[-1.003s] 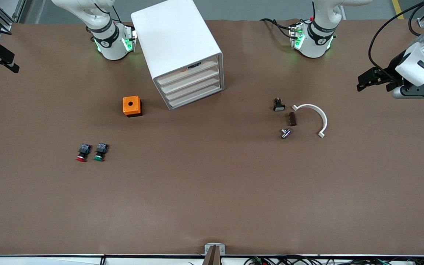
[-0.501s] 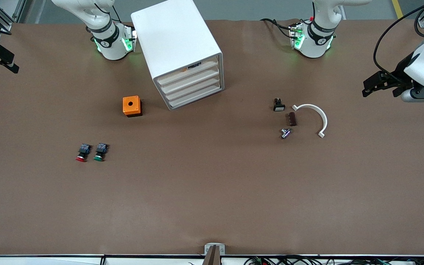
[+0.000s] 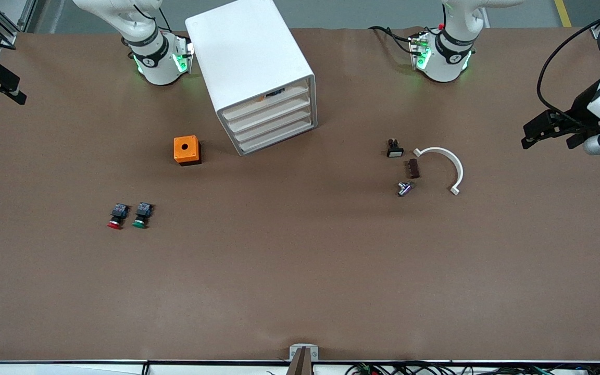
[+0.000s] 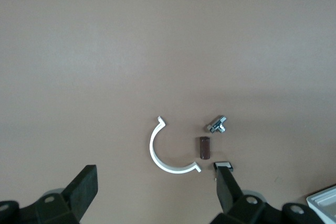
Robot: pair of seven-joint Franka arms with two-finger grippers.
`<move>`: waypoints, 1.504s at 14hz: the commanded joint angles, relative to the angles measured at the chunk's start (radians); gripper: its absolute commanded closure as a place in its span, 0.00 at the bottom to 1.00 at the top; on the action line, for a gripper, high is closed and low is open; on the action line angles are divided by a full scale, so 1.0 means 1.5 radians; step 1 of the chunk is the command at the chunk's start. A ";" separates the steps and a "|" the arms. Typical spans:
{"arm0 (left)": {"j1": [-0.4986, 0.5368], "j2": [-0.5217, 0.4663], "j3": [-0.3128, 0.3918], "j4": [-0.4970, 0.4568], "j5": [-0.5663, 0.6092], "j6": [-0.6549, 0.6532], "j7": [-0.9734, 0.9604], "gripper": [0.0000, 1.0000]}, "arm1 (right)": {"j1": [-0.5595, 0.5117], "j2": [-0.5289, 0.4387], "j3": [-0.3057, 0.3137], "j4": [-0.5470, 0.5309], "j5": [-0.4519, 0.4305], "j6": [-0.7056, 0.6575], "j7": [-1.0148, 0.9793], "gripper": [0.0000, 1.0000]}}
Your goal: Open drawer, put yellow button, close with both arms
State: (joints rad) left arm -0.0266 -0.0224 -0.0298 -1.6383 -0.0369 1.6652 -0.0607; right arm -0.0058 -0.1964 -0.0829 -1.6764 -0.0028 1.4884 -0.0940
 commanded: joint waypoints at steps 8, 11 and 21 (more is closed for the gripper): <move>0.010 0.070 -0.009 0.129 0.008 -0.013 -0.003 0.00 | 0.002 -0.013 0.000 -0.016 0.003 0.008 0.006 0.00; 0.008 0.078 -0.009 0.127 0.013 -0.025 -0.001 0.00 | 0.002 -0.013 0.000 -0.016 0.003 0.008 0.006 0.00; 0.005 0.078 -0.010 0.128 0.013 -0.049 -0.001 0.00 | 0.003 -0.013 0.000 -0.016 0.003 0.007 0.006 0.00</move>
State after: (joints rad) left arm -0.0247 0.0862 -0.0332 -1.4720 -0.0369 1.6137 -0.0604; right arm -0.0055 -0.1964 -0.0829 -1.6798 -0.0028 1.4885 -0.0940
